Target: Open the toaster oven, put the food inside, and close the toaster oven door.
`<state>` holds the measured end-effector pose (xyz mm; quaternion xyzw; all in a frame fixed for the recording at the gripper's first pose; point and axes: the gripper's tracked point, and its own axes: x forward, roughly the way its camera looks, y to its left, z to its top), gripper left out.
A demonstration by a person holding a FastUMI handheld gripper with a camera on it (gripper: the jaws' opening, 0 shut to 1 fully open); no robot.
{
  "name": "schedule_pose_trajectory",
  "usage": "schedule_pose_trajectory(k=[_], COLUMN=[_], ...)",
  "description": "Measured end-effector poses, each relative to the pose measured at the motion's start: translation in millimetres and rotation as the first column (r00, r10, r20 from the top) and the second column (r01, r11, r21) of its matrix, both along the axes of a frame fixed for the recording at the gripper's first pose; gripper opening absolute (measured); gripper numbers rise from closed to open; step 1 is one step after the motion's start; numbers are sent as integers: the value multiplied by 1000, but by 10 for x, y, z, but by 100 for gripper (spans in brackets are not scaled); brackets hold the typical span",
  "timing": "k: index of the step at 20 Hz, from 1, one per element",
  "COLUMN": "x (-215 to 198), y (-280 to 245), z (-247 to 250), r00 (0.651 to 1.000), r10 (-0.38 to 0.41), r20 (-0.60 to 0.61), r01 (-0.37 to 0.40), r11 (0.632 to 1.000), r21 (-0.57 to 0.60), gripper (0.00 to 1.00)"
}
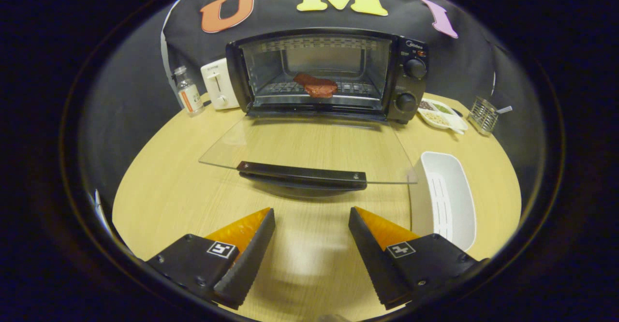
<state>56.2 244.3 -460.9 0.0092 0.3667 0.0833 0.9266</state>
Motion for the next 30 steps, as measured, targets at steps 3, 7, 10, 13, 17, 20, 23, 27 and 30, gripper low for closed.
schedule_pose_trajectory(k=[3, 7, 10, 13, 17, 20, 23, 27, 30], x=[154, 216, 195, 195, 246, 361, 587, 877, 910], y=[14, 15, 2, 2, 4, 14, 22, 12, 6], z=[-4, -1, 94, 319, 641, 953, 1278, 1639, 1736], r00=[1000, 1000, 1000, 1000, 999, 997, 990, 972, 968], r10=[1, 7, 6, 7, 4, -5, -8, -39, -44], r20=[18, 13, 5, 19, 46, 82, 138, 232, 246], r01=[-1, -7, -6, -7, -5, 3, 4, 34, 37], r11=[1000, 999, 1000, 1000, 1000, 1000, 999, 999, 999], r21=[-17, -33, -24, -2, 9, 31, 32, 28, 36], gripper=[99, 98, 98, 98, 98, 98, 99, 99, 99])
